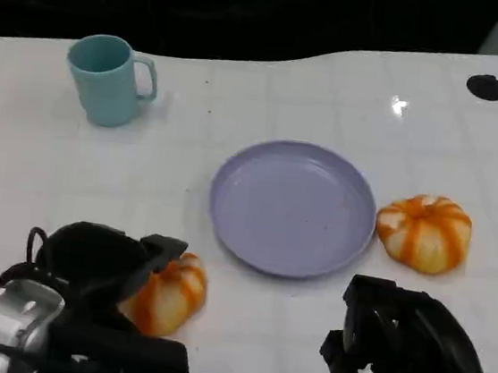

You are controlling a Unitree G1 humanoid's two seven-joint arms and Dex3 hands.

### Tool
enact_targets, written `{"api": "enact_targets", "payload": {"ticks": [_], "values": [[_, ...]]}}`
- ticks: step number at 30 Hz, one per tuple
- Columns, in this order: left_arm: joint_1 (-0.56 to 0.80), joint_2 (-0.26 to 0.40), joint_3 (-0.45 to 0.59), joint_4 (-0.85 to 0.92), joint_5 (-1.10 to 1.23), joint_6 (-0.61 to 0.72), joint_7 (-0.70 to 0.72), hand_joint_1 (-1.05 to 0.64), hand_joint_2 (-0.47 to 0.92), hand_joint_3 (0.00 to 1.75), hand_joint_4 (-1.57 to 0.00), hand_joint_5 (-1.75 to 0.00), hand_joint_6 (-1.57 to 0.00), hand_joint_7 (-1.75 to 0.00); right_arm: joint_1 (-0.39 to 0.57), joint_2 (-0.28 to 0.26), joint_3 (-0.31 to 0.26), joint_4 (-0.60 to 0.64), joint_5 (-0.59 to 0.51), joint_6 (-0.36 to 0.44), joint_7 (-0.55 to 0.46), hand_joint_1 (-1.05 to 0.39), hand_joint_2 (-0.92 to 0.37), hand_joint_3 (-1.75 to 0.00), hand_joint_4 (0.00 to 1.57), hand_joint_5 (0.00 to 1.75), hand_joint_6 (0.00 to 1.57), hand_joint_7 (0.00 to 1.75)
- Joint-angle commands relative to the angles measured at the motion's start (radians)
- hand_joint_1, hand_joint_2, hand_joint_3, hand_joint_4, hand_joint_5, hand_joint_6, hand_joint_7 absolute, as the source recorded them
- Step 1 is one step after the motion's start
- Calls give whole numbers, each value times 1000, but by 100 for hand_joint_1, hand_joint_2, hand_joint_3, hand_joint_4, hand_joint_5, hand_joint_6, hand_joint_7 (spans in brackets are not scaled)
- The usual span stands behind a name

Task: Grasp the bread from the table and place it into the plate.

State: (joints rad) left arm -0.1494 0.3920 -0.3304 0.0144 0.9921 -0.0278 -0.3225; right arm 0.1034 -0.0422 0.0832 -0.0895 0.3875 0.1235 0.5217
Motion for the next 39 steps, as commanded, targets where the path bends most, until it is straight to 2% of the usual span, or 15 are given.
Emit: {"api": "enact_targets", "payload": {"ticks": [1,7,9,10,11,14,15,17,19,21,25,29,35,39], "values": [[-35,11,-38,90,8,9,56,-71,87,0,-40,-11,-25,-1,6,-9,-10,-14,8,3,-3,-93,-89,-43,121,164,102,151],[-53,-1,-46,210,-69,-52,180,-50,86,0,-47,-12,-38,-4,8,-9,-10,-14,6,-4,-1,-93,-89,-44,121,164,103,152],[-61,-4,-45,264,-93,-93,257,-41,89,1,-60,-26,-54,-6,7,-8,-10,-11,8,-8,4,-93,-89,-44,121,164,103,152],[-66,-4,-45,299,-101,-128,324,-36,91,6,-62,-69,-70,-9,7,-8,-10,-10,6,-11,3,-92,-89,-44,121,164,103,152],[-70,-3,-46,328,-108,-156,375,-30,92,18,-68,-110,-90,-15,8,-7,-9,-11,5,-12,2,-93,-89,-44,122,164,103,152],[-84,0,-53,383,-122,-197,456,-26,92,34,-74,-144,-108,-24,7,-7,-9,-11,2,-12,0,-93,-89,-45,122,163,103,152],[-87,0,-54,397,-124,-204,483,-26,91,47,-78,-159,-102,-58,7,-8,-9,-11,1,-11,-1,-93,-89,-45,122,163,103,152],[-94,1,-56,429,-125,-234,551,-25,90,53,-81,-171,-75,-141,7,-8,-9,-11,1,-11,0,-93,-89,-46,122,163,103,152],[-102,5,-65,454,-122,-252,591,-25,90,54,-82,-174,-65,-168,6,-8,-10,-9,2,-11,1,-93,-88,-47,122,163,103,152],[-108,8,-73,468,-117,-260,618,-25,90,55,-82,-174,-62,-173,6,-7,-11,-8,3,-10,-1,-93,-88,-47,122,163,103,152],[-112,19,-85,463,-99,-258,656,-26,88,56,-81,-175,-59,-175,6,-6,-11,-9,6,-9,2,-93,-87,-47,123,163,103,152],[-94,39,-76,387,-89,-237,656,-25,84,56,-77,-175,-57,-173,9,-9,-11,-16,5,-6,0,-94,-87,-47,123,163,103,152],[-49,71,-34,178,-95,-141,543,-24,79,64,-77,-175,-62,-160,11,-8,-11,-16,9,-6,3,-92,-88,-46,122,164,102,151],[-28,77,-10,51,-76,-75,487,-23,73,75,-80,-175,-62,-165,9,-9,-12,-11,8,-12,6,-93,-88,-46,122,164,102,151]]}}
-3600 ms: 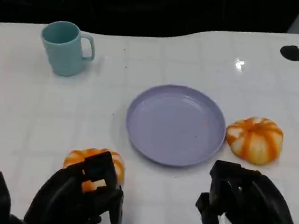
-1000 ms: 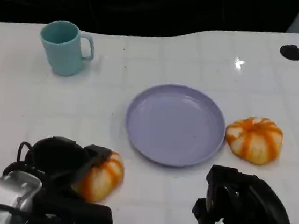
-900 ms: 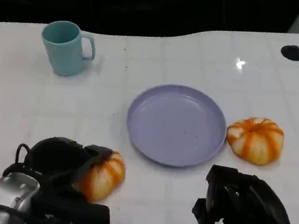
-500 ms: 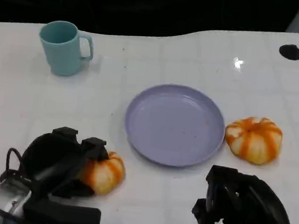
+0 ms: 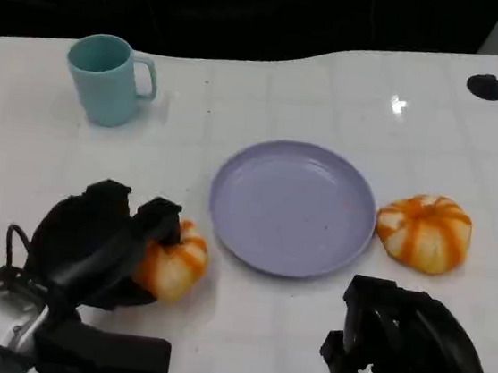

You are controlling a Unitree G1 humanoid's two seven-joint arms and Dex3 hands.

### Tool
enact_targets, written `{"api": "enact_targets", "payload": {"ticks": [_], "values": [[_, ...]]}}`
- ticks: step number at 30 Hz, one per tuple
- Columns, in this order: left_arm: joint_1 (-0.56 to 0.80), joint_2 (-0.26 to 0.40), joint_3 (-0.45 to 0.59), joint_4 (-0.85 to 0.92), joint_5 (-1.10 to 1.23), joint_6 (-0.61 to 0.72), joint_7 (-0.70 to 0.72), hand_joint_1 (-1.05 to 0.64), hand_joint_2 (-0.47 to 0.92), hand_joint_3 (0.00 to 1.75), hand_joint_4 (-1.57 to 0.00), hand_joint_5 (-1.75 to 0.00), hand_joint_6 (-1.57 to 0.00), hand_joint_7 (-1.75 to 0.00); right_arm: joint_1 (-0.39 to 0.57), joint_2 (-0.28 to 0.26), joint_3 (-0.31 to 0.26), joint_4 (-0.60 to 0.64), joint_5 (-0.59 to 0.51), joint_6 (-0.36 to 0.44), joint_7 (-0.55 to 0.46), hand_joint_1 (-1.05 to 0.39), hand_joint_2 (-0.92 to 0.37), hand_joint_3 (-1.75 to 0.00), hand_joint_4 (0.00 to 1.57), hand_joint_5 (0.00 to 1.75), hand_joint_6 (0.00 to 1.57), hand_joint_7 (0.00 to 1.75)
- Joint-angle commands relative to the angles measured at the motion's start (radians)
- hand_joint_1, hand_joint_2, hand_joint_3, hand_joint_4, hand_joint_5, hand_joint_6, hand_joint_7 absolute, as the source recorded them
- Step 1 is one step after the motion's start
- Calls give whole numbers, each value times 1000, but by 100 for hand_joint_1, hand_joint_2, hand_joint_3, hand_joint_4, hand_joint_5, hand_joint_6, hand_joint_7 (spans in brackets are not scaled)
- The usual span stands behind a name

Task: Grasp the bread from the table and place it into the plate.

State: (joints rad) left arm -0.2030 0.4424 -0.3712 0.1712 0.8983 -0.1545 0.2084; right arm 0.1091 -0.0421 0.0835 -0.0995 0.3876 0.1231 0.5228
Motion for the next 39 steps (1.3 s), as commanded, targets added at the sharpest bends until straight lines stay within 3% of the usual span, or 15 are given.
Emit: {"api": "enact_targets", "payload": {"ticks": [1,10,14,16,19,27,31,34,39], "values": [[30,24,39,-136,19,65,-53,-23,71,75,-80,-175,-63,-166,4,-9,-12,-1,7,-10,4,-93,-88,-46,122,164,102,151],[-19,-20,58,-193,22,67,-23,-20,60,78,-81,-175,-58,-175,-2,-11,-13,9,7,-6,5,-93,-87,-46,121,164,102,152],[-93,-51,51,-122,6,27,1,-21,56,86,-85,-175,-78,-135,-6,-10,-14,11,9,1,3,-93,-87,-46,121,164,101,152],[-120,-62,48,-93,-4,8,5,-23,47,107,-87,-175,-70,-161,-7,-12,-14,13,8,1,4,-93,-87,-46,121,165,102,151],[-179,-95,33,-4,-23,-39,44,-22,40,117,-90,-175,-68,-173,-5,-10,-10,18,-5,-15,1,-93,-87,-46,121,165,103,152],[-315,-175,4,178,-87,-85,28,-21,32,130,-92,-175,-69,-175,0,-5,-10,17,7,-7,3,-93,-85,-47,121,165,105,151],[-381,-205,-16,265,-114,-79,-16,-24,40,120,-92,-175,-81,-145,2,-7,-9,13,8,-1,2,-93,-85,-47,121,165,104,150],[-426,-231,-34,337,-118,-86,-12,-24,43,118,-93,-175,-74,-169,2,-7,-9,14,6,-4,0,-94,-85,-47,121,166,104,151],[-504,-281,-67,479,-121,-90,-4,-24,43,120,-95,-175,-71,-174,4,-6,-7,16,-1,-12,-1,-93,-85,-49,121,166,105,152]]}}
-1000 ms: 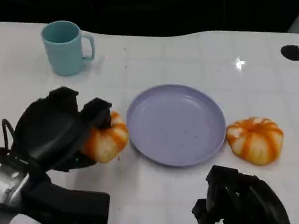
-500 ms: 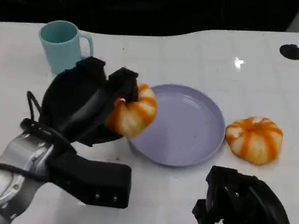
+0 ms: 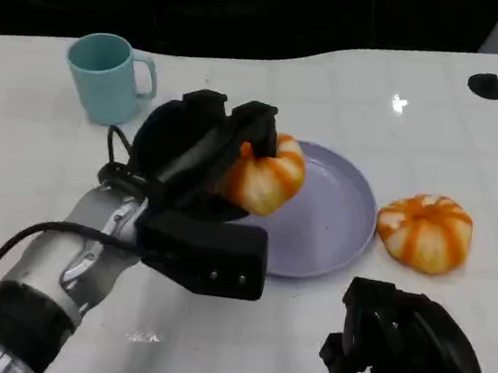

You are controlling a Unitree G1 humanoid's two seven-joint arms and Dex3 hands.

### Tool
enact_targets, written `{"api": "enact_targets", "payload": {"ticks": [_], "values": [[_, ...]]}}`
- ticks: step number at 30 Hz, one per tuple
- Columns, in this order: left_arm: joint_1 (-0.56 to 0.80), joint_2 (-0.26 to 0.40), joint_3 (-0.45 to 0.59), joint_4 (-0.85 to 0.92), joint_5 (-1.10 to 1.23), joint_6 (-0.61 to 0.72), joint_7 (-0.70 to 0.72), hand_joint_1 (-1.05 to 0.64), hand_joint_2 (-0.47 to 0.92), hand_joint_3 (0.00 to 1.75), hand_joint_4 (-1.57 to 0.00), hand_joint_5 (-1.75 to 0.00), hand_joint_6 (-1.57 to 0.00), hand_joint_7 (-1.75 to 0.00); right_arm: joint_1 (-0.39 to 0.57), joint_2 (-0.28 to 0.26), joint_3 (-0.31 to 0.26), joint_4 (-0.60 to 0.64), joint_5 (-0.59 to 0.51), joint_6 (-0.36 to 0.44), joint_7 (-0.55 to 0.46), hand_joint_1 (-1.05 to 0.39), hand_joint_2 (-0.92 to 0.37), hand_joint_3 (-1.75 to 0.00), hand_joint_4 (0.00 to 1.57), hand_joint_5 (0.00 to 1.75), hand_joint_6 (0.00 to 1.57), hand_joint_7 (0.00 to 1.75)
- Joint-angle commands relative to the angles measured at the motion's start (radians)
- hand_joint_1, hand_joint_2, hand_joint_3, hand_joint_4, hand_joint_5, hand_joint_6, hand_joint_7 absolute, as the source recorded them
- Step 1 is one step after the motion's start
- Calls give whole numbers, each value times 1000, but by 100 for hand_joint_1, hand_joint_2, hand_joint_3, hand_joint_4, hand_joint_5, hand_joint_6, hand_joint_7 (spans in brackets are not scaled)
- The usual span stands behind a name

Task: Grasp the bread from the table and place it into the plate.

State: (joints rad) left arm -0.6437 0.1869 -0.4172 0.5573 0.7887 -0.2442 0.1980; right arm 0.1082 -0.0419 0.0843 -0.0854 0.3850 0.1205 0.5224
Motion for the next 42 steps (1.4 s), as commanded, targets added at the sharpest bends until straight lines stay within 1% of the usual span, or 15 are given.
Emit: {"api": "enact_targets", "payload": {"ticks": [1,6,8,9,10,11,12,13,14,15,16,19,25,36,42], "values": [[-78,-34,-28,122,-10,-1,12,-23,42,118,-94,-175,-70,-174,4,-6,-8,4,2,-12,1,-93,-85,-49,121,166,104,152],[-132,-70,-51,248,-24,-17,30,-22,42,115,-92,-175,-69,-175,7,-2,-6,-1,3,-13,-1,-93,-85,-50,121,166,103,153],[-149,-79,-48,283,-52,-26,-6,-22,46,114,-90,-175,-69,-164,9,0,-5,-5,7,-10,-2,-93,-85,-49,121,166,104,153],[-158,-82,-48,292,-65,-17,-46,-23,50,108,-86,-175,-71,-146,9,1,-5,-6,6,-10,-3,-93,-85,-48,121,166,104,153],[-164,-80,-53,295,-68,-10,-71,-25,58,93,-76,-170,-73,-115,10,2,-4,-7,4,-12,-4,-93,-85,-48,122,165,104,153],[-169,-78,-59,297,-69,-8,-89,-29,71,64,-66,-153,-76,-71,11,3,-3,-7,3,-14,-5,-93,-86,-48,122,165,104,152],[-172,-73,-67,295,-66,-7,-106,-32,80,44,-63,-135,-79,-46,11,3,-3,-7,2,-15,-5,-93,-86,-47,122,165,104,152],[-174,-67,-78,287,-58,-1,-127,-37,87,31,-54,-101,-72,-22,11,4,-2,-8,2,-15,-5,-93,-86,-47,121,164,104,152],[-174,-63,-84,280,-54,4,-143,-40,90,28,-50,-76,-65,-12,11,4,-2,-8,3,-14,-5,-93,-86,-48,121,164,104,152],[-173,-58,-92,271,-48,7,-157,-42,91,26,-48,-63,-61,-6,11,4,-2,-9,4,-11,-5,-93,-86,-48,121,164,104,152],[-172,-52,-99,262,-44,14,-176,-49,92,26,-40,-50,-49,-3,10,4,-2,-10,5,-9,-6,-93,-86,-48,121,164,104,152],[-168,-37,-117,231,-38,39,-233,-66,92,34,-22,-35,-29,0,10,6,-2,-9,5,-11,-5,-93,-85,-49,122,164,104,152],[-150,-6,-144,164,-8,74,-272,-90,92,54,-1,-26,-15,0,13,4,0,-15,-1,-13,-8,-92,-84,-52,122,164,105,152],[-55,62,-90,-21,-91,55,-347,-89,92,53,-3,-26,-21,-3,17,4,-2,-27,8,2,-12,-92,-82,-56,121,165,104,151],[81,60,50,-109,-341,-20,-390,-75,92,37,-26,-44,-38,-9,15,5,1,-29,12,11,-14,-92,-80,-57,121,165,104,152]]}}
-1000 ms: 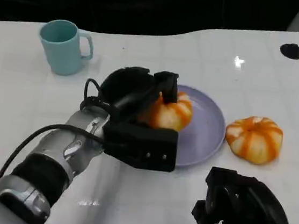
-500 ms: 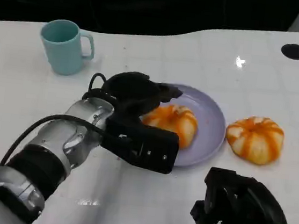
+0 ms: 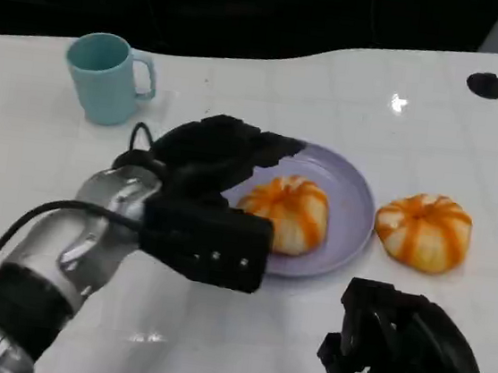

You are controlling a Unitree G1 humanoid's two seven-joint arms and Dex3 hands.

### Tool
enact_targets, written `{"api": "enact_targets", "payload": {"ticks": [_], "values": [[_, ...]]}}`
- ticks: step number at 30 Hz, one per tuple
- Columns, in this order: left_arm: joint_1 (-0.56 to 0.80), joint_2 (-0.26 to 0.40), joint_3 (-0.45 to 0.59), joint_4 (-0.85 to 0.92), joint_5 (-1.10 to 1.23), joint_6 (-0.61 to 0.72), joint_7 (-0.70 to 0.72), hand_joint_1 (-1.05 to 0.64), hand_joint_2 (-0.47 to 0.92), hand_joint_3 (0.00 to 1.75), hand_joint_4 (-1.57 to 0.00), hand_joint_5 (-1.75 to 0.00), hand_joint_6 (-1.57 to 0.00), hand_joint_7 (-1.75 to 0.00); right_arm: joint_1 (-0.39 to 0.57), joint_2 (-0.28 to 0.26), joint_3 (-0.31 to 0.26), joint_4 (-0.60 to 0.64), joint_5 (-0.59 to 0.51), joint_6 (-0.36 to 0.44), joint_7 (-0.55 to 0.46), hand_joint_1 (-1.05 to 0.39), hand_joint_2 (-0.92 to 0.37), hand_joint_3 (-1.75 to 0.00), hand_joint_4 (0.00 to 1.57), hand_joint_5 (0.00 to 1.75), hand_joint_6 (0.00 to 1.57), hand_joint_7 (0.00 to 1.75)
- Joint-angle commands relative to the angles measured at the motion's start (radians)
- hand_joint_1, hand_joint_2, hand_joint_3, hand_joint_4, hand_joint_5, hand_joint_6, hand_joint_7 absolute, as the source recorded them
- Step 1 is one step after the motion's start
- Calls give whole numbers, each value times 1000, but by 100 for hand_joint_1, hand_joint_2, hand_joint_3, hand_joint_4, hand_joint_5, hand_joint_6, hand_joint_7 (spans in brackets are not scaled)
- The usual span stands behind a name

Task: Grasp the bread from the table and place it into the plate.

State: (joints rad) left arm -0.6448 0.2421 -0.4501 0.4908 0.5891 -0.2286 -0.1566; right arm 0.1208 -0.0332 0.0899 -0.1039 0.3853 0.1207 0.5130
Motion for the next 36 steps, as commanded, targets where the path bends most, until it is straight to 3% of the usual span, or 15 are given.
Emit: {"api": "enact_targets", "payload": {"ticks": [1,3,5,7,11,14,15,17,23,31,36], "values": [[107,1,109,-51,-192,-50,-46,-73,92,36,-29,-47,-41,-10,3,-4,-4,-10,11,10,-4,-92,-80,-57,121,166,104,152],[143,-2,144,-62,-274,-81,-76,-68,92,35,-34,-64,-50,-15,3,-5,-3,-10,8,6,-2,-92,-80,-57,121,166,104,152],[184,-10,185,-90,-385,-91,-139,-59,92,31,-31,-100,-55,-28,4,-6,-2,-11,5,3,-1,-92,-81,-58,120,166,104,152],[222,-13,216,-125,-472,-89,-191,-55,92,29,-31,-116,-54,-40,5,-7,-2,-12,4,2,-1,-92,-81,-57,121,166,103,151],[310,-34,274,-203,-632,-90,-266,-54,92,32,-39,-152,-47,-103,3,-11,-4,-11,2,3,-1,-93,-82,-56,120,165,104,151],[380,-46,294,-280,-701,-57,-294,-56,92,35,-41,-170,-44,-133,3,-14,-7,-15,11,14,2,-93,-82,-55,120,165,104,151],[401,-47,298,-306,-712,-46,-297,-59,92,37,-43,-173,-42,-147,2,-16,-9,-14,13,16,4,-92,-82,-55,120,165,104,150],[455,-49,304,-377,-741,-2,-300,-63,92,40,-45,-174,-40,-157,2,-18,-10,-15,12,16,3,-92,-82,-54,119,165,104,149],[607,-81,330,-585,-908,206,-296,-56,92,43,-60,-175,-46,-170,1,-21,-8,-13,8,10,5,-92,-83,-54,120,164,104,149],[774,-69,364,-782,-1026,390,-293,-56,92,46,-74,-175,-51,-175,1,-21,-8,-15,9,8,8,-92,-83,-55,121,164,104,150],[866,-114,356,-799,-1052,381,-299,-56,92,41,-80,-175,-56,-175,-3,-25,-14,-7,12,8,15,-92,-83,-54,121,163,104,148]]}}
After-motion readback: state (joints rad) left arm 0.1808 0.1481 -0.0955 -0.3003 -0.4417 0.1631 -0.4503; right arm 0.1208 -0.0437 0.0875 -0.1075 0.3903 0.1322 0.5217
